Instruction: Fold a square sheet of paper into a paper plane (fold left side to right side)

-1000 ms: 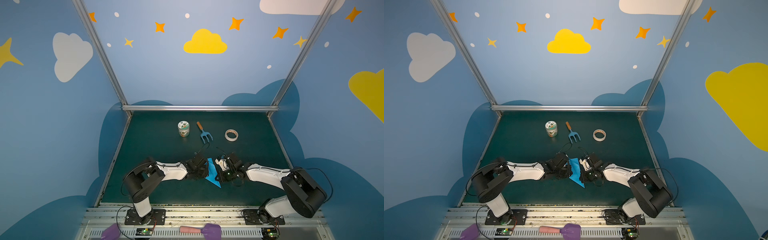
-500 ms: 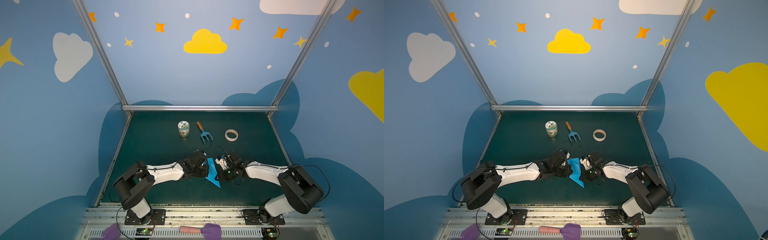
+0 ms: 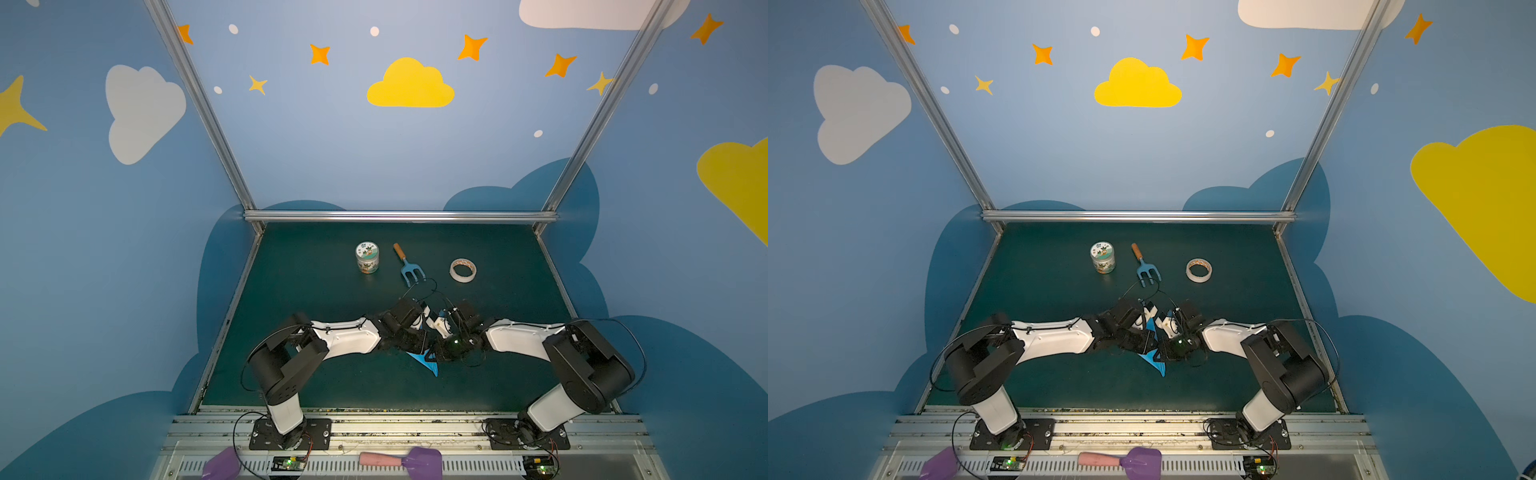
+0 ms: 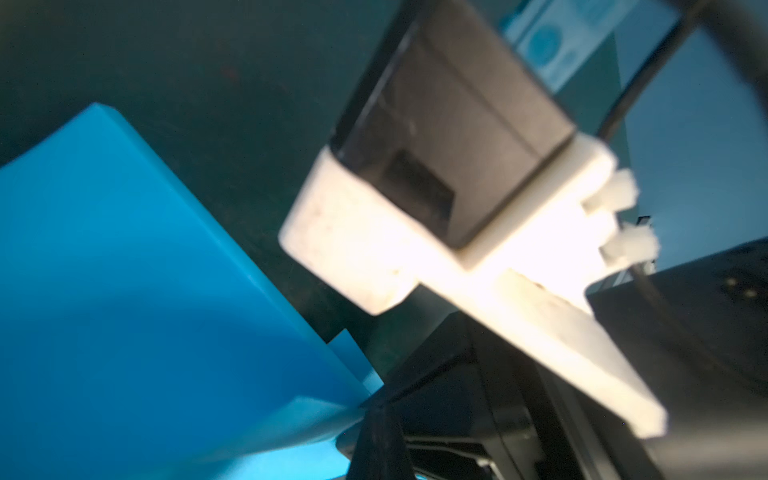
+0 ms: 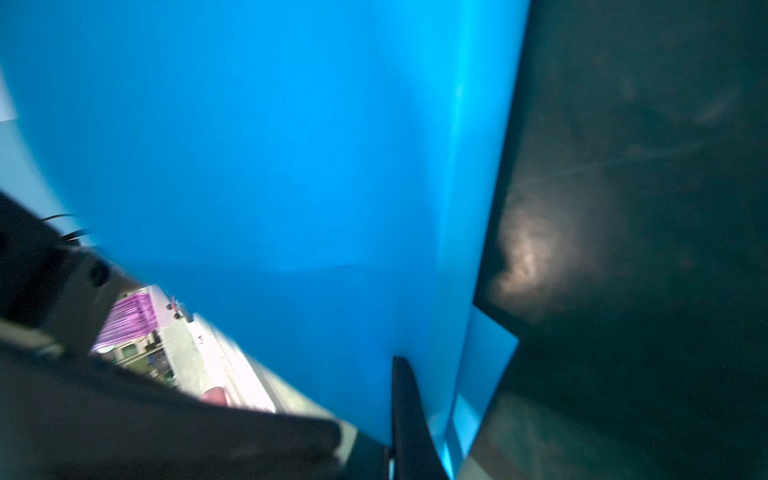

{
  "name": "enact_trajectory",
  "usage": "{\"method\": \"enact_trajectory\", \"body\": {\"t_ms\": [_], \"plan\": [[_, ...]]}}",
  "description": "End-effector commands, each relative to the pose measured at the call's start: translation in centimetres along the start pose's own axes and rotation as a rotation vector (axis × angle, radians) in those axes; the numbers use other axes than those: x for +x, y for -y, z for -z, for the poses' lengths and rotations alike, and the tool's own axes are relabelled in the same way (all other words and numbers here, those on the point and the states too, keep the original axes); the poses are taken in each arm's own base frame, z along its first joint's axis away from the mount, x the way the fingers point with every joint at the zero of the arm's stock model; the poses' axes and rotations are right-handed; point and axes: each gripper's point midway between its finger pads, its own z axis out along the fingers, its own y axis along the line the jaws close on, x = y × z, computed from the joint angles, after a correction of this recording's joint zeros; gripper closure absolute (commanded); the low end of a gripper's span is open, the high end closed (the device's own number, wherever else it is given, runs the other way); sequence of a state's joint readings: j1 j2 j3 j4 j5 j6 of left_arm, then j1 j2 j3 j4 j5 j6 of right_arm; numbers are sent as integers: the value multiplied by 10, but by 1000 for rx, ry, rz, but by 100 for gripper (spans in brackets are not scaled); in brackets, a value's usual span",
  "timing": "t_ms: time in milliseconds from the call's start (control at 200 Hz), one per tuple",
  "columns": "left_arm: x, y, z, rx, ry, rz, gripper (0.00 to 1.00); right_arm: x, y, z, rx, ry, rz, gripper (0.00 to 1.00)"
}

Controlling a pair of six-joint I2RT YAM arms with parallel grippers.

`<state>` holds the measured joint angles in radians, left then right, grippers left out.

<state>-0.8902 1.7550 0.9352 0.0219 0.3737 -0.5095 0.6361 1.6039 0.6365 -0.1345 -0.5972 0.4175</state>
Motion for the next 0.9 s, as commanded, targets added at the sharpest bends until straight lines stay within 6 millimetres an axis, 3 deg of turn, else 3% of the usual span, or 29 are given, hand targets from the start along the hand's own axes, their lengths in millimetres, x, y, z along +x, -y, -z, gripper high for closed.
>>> {"method": "enact_trajectory", "body": {"t_ms": [0, 365, 551, 896], "plan": [[-1, 5, -5, 23, 1, -28, 96, 46, 36, -16, 113, -148, -88, 100], [-9, -4, 21, -8, 136, -4, 96, 38, 31, -9, 105, -112, -80, 100], [-1, -11, 34, -20, 175, 23, 96, 28, 21, 0, 90, -71, -68, 100], [14, -18, 22, -19, 133, 52, 96, 11, 7, 15, 65, -13, -50, 100]]}}
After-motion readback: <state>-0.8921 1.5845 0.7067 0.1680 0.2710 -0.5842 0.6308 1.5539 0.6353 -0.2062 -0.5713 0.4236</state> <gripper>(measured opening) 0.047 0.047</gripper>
